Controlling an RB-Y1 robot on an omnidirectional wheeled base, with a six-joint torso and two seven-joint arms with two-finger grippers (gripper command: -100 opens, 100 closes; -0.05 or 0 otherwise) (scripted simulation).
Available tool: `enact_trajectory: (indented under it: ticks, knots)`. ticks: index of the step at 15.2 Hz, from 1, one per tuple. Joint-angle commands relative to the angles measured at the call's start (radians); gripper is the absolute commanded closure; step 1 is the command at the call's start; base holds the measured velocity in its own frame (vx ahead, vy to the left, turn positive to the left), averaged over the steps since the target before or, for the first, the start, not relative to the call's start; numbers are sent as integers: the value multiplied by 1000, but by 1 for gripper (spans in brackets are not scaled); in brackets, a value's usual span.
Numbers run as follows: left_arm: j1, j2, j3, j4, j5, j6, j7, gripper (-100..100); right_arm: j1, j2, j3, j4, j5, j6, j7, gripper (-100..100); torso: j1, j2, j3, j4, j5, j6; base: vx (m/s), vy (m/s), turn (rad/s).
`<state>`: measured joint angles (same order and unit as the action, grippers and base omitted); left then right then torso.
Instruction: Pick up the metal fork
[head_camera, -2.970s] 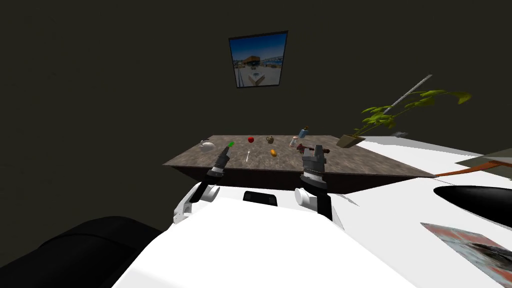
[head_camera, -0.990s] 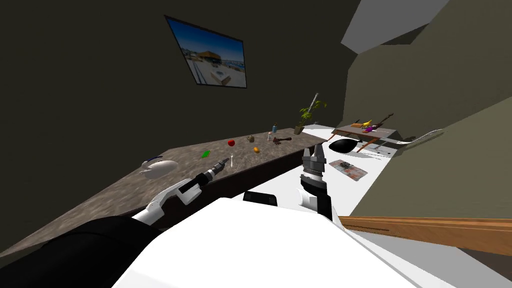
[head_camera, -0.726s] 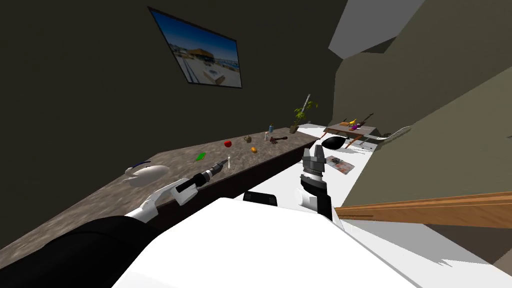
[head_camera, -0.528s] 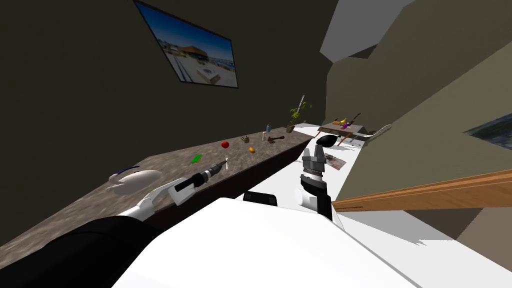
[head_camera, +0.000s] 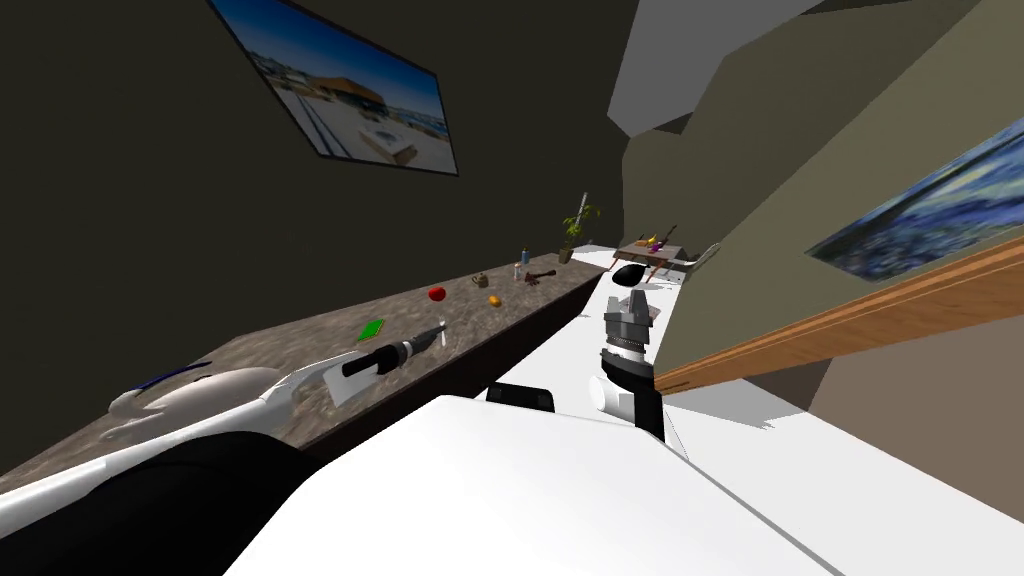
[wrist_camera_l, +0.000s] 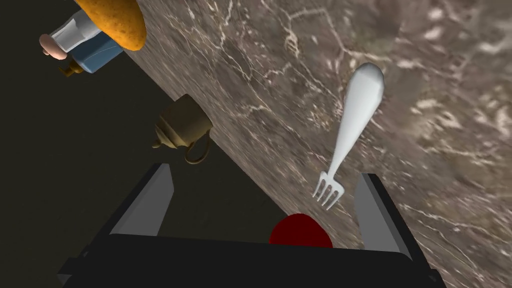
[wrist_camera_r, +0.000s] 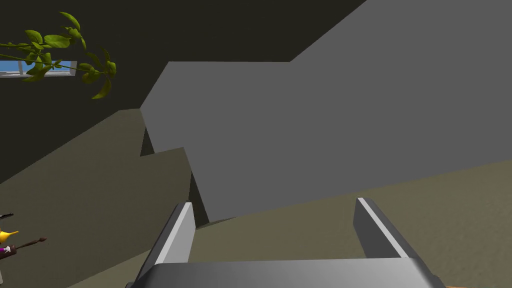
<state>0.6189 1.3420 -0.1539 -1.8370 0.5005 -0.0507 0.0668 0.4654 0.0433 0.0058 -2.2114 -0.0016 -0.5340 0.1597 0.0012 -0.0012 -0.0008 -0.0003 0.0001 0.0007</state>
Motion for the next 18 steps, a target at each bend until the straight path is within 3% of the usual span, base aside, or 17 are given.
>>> enact_trajectory:
  ticks: [1,2,5,7,8,9,12,13,16,17,18]
  knots:
    - [5,50,-12,16,22,15,9,-100,0,0,0,0,0,0,0,0,0,0,0,0,0,0,-6,6,-275]
    - [5,54,-12,16,22,15,9,-100,0,0,0,0,0,0,0,0,0,0,0,0,0,0,-4,9,-120]
    - [20,139,-50,55,81,51,30,-100,0,0,0,0,0,0,0,0,0,0,0,0,0,0,-4,6,-281]
    - [20,161,-50,55,81,51,30,-100,0,0,0,0,0,0,0,0,0,0,0,0,0,0,-2,12,-187]
    - [28,197,-70,73,110,69,40,-100,0,0,0,0,0,0,0,0,0,0,0,0,0,-1,3,5,-247]
    - [28,211,-70,73,110,69,40,-100,0,0,0,0,0,0,0,0,0,-1,0,0,0,0,3,8,-263]
    - [46,284,-113,105,166,102,59,-100,0,0,0,0,0,0,0,0,0,-1,-1,0,0,0,5,11,-314]
    - [46,300,-113,105,166,102,59,-100,0,0,0,0,0,0,0,0,0,-1,-1,0,0,0,7,15,-236]
    - [68,366,-160,131,218,132,78,-100,0,0,0,0,0,0,0,0,0,-2,-1,0,0,0,12,10,-257]
    - [68,375,-160,131,218,132,78,-100,0,0,0,0,0,0,0,0,0,-2,-1,0,0,0,13,7,-260]
    - [79,405,-185,142,242,145,86,-100,0,0,0,0,0,0,0,0,0,-2,-1,0,0,0,15,7,-235]
